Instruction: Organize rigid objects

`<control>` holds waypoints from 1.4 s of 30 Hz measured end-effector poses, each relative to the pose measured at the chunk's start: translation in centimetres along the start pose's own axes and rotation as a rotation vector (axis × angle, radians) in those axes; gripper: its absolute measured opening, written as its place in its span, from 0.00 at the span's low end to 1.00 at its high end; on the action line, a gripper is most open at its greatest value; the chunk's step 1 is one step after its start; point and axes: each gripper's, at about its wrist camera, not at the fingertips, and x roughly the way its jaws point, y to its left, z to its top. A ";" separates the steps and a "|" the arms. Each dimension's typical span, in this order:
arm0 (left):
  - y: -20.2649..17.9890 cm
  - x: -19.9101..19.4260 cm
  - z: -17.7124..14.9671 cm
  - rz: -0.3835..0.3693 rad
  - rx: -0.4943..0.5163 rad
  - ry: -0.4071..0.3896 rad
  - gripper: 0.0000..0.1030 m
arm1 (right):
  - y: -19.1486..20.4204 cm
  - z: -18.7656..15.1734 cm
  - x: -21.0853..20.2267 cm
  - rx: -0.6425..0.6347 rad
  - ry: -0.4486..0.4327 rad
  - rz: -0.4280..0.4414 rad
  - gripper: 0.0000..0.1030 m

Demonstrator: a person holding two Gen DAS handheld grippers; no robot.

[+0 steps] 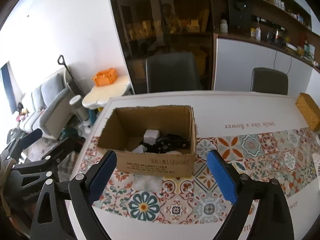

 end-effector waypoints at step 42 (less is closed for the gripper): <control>-0.3 -14.2 -3.0 0.026 -0.013 -0.205 1.00 | 1.1 -5.5 -16.0 -0.016 -0.261 0.000 0.94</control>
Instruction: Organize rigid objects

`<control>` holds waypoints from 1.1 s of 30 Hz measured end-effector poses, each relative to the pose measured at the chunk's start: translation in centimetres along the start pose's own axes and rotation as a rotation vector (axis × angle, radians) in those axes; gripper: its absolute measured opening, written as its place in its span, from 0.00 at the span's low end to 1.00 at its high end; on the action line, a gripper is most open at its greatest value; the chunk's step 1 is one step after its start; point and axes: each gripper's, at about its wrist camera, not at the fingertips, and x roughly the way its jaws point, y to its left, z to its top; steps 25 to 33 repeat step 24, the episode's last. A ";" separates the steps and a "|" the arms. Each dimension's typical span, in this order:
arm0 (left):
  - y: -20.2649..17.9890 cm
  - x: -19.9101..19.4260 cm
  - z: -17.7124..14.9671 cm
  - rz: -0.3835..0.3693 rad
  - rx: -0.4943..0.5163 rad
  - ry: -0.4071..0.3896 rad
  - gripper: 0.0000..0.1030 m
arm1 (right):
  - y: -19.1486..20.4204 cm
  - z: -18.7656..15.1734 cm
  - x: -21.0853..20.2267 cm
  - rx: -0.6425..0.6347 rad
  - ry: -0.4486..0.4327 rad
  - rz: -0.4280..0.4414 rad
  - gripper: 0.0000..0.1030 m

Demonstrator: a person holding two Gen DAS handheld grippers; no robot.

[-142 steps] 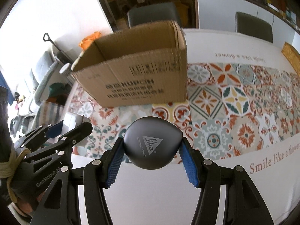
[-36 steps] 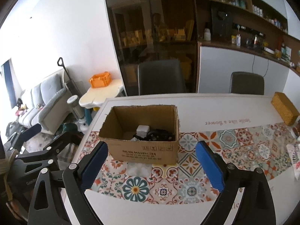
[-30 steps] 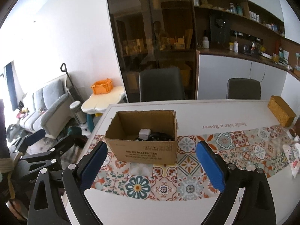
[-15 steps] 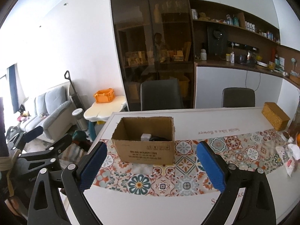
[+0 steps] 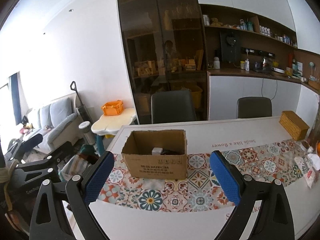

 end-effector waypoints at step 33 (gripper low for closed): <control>0.1 -0.1 0.0 -0.007 0.001 0.004 1.00 | 0.0 0.4 -0.2 -0.002 -0.004 -0.007 0.94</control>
